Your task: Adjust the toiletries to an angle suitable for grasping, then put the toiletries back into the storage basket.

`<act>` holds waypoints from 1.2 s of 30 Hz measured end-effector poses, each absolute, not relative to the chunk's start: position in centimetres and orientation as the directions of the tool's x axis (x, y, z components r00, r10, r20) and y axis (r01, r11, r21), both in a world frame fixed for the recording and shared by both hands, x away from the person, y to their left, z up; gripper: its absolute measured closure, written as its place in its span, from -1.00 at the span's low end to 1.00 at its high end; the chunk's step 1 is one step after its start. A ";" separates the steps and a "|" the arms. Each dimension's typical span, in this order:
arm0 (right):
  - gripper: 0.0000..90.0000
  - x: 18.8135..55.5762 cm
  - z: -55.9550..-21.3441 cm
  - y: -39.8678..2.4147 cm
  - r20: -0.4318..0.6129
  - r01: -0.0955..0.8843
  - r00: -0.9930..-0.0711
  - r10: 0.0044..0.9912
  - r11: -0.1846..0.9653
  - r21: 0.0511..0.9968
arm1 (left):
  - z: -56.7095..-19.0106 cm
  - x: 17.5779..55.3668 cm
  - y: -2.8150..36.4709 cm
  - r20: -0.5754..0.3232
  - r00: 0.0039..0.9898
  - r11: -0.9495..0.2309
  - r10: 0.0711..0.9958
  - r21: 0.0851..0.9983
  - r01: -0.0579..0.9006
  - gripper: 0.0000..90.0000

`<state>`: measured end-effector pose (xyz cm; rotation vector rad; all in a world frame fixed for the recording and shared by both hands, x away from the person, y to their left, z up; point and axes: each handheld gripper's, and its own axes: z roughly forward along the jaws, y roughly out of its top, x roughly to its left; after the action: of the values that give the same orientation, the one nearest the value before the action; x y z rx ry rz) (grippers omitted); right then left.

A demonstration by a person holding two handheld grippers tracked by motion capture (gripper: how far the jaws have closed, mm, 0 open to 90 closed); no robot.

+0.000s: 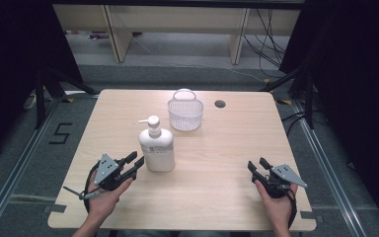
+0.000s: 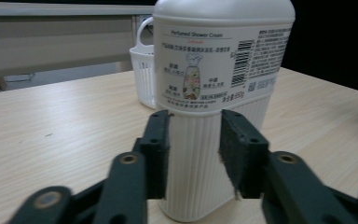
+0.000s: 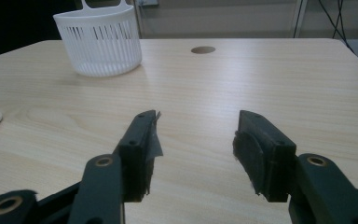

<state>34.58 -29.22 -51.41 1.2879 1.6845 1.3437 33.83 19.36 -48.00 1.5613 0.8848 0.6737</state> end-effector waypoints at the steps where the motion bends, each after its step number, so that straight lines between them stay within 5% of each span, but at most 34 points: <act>1: 0.06 34.5 -51.4 -29.2 0.114 0.317 -0.329 0.938 -0.004 0.948 | -48.1 33.9 19.4 -0.058 0.550 -0.041 0.833 0.985 0.167 0.23; 8: 0.04 34.4 -51.3 -29.1 0.105 0.328 -0.329 0.938 0.009 0.945 | -47.4 33.3 19.3 -0.071 0.505 -0.013 0.860 0.987 0.160 -0.10; 36: 0.00 34.7 -51.4 -29.0 0.101 0.312 -0.338 0.936 0.010 0.950 | -46.1 32.7 19.4 -0.038 0.470 -0.005 0.882 0.996 0.090 -0.09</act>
<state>34.65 -28.97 -51.43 1.2875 1.6960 1.3441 32.66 19.42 -46.10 1.4529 0.9075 0.7847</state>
